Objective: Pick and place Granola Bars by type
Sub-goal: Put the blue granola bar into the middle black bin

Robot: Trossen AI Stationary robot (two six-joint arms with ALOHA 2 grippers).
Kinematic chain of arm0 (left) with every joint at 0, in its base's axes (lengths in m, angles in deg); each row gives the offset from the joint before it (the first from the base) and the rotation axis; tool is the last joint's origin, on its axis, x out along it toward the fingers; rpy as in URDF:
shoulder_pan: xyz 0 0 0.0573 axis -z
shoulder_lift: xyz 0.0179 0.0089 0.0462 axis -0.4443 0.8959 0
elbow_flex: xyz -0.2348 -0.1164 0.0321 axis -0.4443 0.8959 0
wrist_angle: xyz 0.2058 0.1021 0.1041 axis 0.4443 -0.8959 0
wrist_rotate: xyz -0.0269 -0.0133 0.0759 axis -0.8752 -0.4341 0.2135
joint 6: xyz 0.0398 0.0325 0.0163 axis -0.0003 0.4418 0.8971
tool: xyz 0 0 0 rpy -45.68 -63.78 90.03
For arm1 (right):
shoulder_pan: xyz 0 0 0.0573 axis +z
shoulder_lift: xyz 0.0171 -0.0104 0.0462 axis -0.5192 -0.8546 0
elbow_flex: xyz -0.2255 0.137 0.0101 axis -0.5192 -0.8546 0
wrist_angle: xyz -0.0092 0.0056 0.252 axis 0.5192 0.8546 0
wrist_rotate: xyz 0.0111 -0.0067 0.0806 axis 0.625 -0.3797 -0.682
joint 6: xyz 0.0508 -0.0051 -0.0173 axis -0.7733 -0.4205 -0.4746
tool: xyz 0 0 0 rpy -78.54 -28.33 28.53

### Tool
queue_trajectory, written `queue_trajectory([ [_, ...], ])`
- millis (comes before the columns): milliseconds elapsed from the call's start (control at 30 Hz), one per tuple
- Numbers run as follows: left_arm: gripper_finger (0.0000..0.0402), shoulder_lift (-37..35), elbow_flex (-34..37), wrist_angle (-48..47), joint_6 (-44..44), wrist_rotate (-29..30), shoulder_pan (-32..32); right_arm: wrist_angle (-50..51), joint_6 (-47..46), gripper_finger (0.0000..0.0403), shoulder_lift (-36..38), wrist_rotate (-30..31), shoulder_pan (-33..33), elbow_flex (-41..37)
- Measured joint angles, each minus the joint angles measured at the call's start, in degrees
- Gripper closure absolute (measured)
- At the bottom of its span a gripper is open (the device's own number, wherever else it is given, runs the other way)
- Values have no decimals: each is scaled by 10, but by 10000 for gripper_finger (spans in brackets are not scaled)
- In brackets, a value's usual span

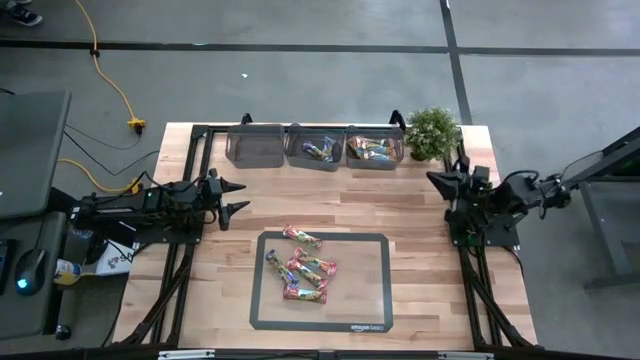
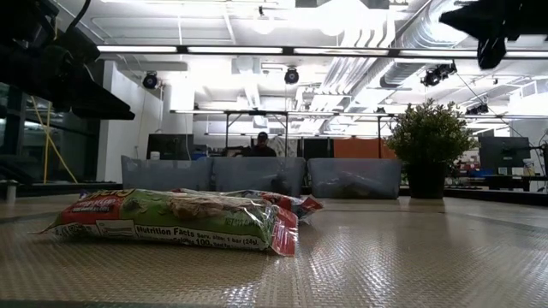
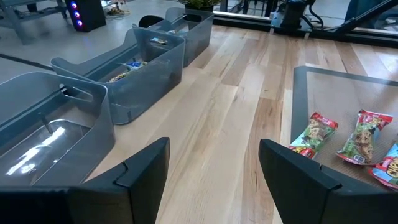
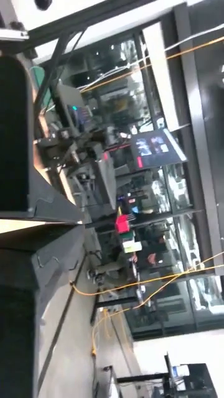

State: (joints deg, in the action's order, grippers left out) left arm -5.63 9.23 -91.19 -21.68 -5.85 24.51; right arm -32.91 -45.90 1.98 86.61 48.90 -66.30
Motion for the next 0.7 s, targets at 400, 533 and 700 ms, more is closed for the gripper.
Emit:
queue_trajectory([
  [400, 159, 0, 0, 0, 0, 0, 0, -171, -39, 403, 0, -88, -87, -132],
  [533, 159, 0, 0, 0, 0, 0, 0, -168, -50, 403, -1, -147, -123, -140],
  [700, 159, 0, 0, 0, 0, 0, 0, -114, -51, 403, -1, -216, -152, -140],
])
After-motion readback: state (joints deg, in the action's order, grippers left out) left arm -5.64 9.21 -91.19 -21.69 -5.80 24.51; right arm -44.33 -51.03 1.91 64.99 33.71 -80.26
